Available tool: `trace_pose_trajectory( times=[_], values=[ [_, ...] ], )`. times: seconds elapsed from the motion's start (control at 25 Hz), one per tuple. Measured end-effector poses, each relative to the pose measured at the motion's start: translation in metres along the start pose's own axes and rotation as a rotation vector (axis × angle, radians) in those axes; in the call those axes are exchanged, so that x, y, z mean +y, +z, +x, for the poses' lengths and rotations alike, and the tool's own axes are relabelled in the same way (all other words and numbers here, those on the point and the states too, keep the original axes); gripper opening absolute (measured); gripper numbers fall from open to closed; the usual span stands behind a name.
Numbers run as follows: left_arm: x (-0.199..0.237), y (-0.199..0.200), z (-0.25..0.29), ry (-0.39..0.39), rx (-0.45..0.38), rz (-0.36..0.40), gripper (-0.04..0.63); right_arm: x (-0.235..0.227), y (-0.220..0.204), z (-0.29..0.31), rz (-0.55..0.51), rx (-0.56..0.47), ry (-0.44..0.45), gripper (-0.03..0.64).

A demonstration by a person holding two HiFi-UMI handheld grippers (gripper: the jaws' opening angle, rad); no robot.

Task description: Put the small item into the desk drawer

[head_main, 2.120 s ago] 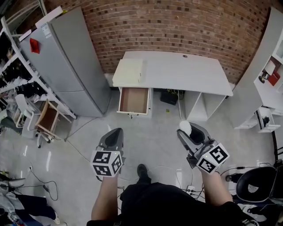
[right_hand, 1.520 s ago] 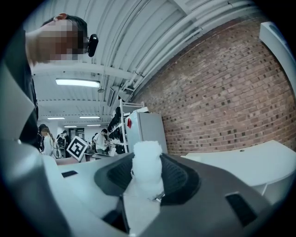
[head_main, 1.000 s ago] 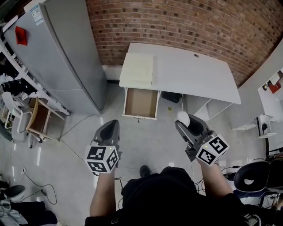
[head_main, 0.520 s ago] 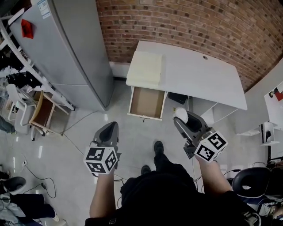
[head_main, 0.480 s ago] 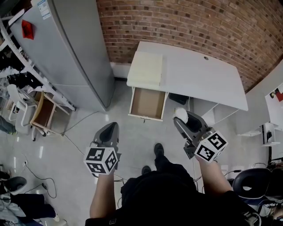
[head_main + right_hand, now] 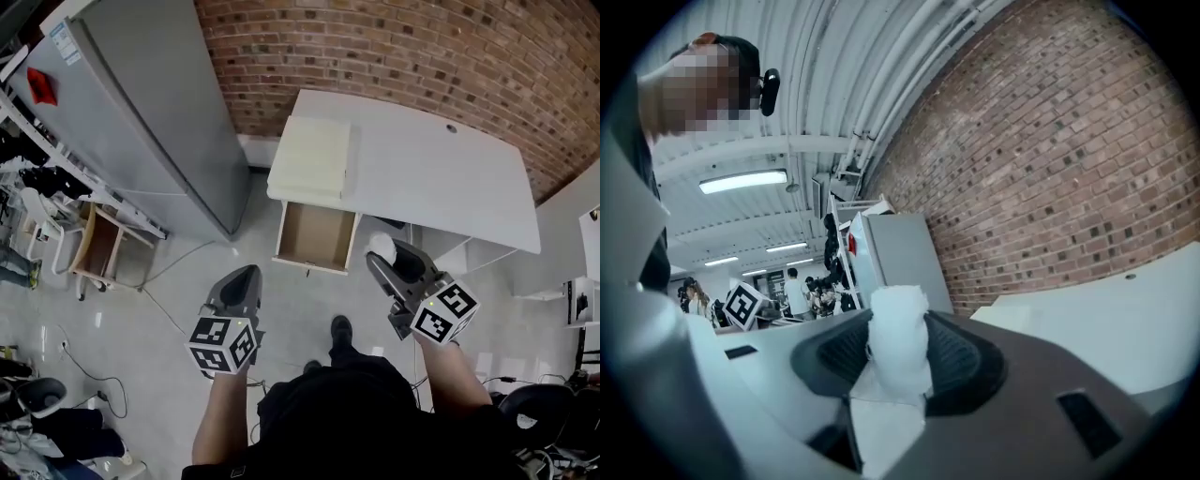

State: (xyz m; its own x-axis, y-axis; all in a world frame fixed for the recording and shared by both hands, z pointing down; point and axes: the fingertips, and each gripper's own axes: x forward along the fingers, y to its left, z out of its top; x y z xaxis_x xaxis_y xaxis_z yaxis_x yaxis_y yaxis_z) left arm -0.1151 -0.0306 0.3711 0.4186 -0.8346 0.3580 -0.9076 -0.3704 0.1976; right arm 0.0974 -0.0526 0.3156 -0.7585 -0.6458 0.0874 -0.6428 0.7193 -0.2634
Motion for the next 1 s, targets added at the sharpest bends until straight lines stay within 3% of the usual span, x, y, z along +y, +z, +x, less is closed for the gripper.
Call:
trace_pose_trajectory(
  times=[0.48,1.0],
  values=[
    [-0.018,0.012,0.081,0.055,0.074,-0.016,0.012,-0.089,0.014,0.037,0.062,-0.007,0.106,0.169],
    [0.034,0.009,0.081,0.064,0.061,-0.068,0.012,-0.069,0.0,0.084,0.054,0.066,0.116,0.169]
  ],
)
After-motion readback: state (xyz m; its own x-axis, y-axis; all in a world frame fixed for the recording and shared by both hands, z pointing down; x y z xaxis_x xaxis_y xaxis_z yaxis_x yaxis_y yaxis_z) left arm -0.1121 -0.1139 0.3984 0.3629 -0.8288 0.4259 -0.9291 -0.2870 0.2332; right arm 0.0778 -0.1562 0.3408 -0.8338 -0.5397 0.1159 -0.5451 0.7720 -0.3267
